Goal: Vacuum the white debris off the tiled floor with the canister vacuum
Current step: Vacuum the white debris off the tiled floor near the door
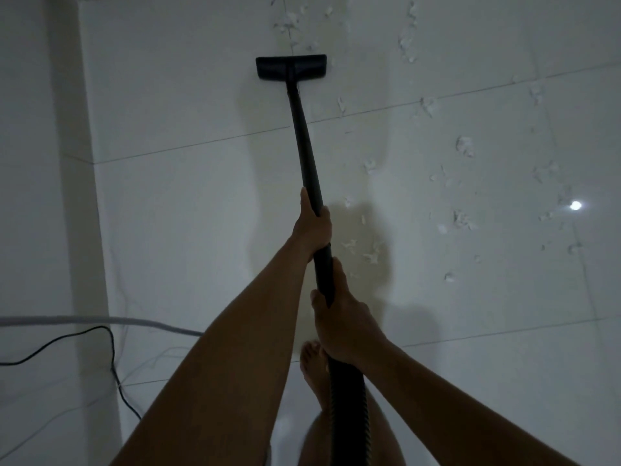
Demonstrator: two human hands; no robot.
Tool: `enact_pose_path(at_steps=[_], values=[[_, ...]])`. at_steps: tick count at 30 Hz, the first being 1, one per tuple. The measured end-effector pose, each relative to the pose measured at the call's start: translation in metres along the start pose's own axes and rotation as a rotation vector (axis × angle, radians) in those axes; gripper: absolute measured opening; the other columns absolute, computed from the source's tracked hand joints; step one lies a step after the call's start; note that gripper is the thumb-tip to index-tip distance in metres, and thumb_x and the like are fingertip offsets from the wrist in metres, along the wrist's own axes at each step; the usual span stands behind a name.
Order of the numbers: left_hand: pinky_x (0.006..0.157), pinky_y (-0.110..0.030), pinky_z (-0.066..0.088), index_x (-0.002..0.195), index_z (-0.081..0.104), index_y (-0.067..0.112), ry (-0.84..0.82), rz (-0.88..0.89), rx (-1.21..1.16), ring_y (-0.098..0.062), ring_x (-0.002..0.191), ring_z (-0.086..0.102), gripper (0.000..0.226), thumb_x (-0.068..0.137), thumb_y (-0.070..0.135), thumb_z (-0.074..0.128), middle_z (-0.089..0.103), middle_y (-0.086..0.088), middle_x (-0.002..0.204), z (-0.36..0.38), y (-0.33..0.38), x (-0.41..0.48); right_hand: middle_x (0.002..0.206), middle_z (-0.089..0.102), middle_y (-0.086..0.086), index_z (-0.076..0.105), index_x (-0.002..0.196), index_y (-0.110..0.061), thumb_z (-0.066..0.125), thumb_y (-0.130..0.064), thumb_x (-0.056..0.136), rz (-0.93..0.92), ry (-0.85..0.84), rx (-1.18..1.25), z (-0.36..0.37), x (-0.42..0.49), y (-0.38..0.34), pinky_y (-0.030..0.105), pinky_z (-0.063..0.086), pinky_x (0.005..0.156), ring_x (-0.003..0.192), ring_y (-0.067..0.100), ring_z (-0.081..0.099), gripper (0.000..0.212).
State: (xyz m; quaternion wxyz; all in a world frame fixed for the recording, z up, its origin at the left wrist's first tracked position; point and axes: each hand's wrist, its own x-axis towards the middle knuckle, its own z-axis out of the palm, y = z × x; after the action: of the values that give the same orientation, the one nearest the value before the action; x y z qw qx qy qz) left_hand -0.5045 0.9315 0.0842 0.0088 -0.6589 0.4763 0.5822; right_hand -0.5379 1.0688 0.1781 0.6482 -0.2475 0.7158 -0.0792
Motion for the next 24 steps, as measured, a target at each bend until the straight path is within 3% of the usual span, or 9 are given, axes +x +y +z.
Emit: enact_pose_path(at_steps=[4,9,13,17,18,21,24], values=[[0.073,-0.030,0.042,0.156,-0.011,0.035,-0.018,-0.009,-0.011,-0.010,0.073,0.051,0.066,0.106,0.035,0.032,0.046,-0.011,0.144,-0.006,0.010,-0.011,0.100,0.070,0.015,-0.020,0.159,-0.046,0.036,-0.040,0.111,0.001,-0.016,-0.004,-0.005,-0.013,-0.008,0.028,0.051,0.047,0.059,0.020,0.065,0.074],[0.080,-0.032,0.043,0.156,-0.013,0.034,-0.051,-0.018,-0.036,-0.007,0.073,0.048,0.066,0.107,0.033,0.031,0.043,-0.011,0.149,-0.014,0.030,-0.012,0.091,0.071,0.009,-0.018,0.155,-0.055,0.037,-0.046,0.106,0.003,0.044,-0.088,-0.014,-0.009,-0.020,0.048,0.064,0.075,0.067,0.024,0.071,0.074],[0.082,-0.028,0.039,0.157,-0.012,0.032,-0.049,-0.014,-0.042,-0.004,0.069,0.043,0.065,0.107,0.032,0.030,0.042,-0.012,0.150,-0.021,0.042,-0.005,0.095,0.067,0.007,-0.015,0.156,-0.055,0.039,-0.042,0.108,0.008,0.027,-0.016,-0.019,-0.004,-0.036,0.046,0.066,0.071,0.066,0.021,0.069,0.073],[0.083,-0.025,0.037,0.157,-0.012,0.031,-0.041,-0.003,-0.015,-0.021,0.108,0.057,0.065,0.107,0.033,0.030,0.035,-0.009,0.155,-0.029,0.047,0.013,0.094,0.066,0.005,-0.019,0.153,-0.059,0.038,-0.039,0.109,0.011,0.019,-0.046,-0.018,0.012,-0.048,0.048,0.065,0.069,0.068,0.023,0.072,0.075],[0.083,-0.025,0.036,0.157,-0.012,0.031,-0.044,0.000,-0.007,-0.019,0.105,0.056,0.065,0.107,0.033,0.030,0.035,-0.009,0.156,-0.032,0.049,0.018,0.094,0.065,0.004,-0.021,0.151,-0.060,0.038,-0.040,0.109,0.015,0.023,-0.059,-0.019,0.017,-0.052,0.049,0.065,0.070,0.068,0.024,0.072,0.075],[0.080,-0.025,0.037,0.157,-0.012,0.031,-0.054,0.007,0.014,-0.004,0.071,0.047,0.064,0.107,0.034,0.029,0.040,-0.010,0.152,-0.040,0.057,0.034,0.091,0.060,-0.001,-0.024,0.149,-0.062,0.036,-0.046,0.107,0.036,0.039,-0.073,-0.022,0.032,-0.064,0.048,0.064,0.073,0.068,0.023,0.072,0.075],[0.078,-0.025,0.038,0.156,-0.012,0.032,-0.055,0.003,0.015,-0.001,0.065,0.042,0.064,0.107,0.033,0.029,0.043,-0.011,0.150,-0.049,0.065,0.052,0.088,0.063,-0.001,-0.021,0.155,-0.055,0.036,-0.042,0.110,0.011,0.039,-0.044,-0.026,0.043,-0.079,0.038,0.064,0.064,0.063,0.019,0.069,0.074]])
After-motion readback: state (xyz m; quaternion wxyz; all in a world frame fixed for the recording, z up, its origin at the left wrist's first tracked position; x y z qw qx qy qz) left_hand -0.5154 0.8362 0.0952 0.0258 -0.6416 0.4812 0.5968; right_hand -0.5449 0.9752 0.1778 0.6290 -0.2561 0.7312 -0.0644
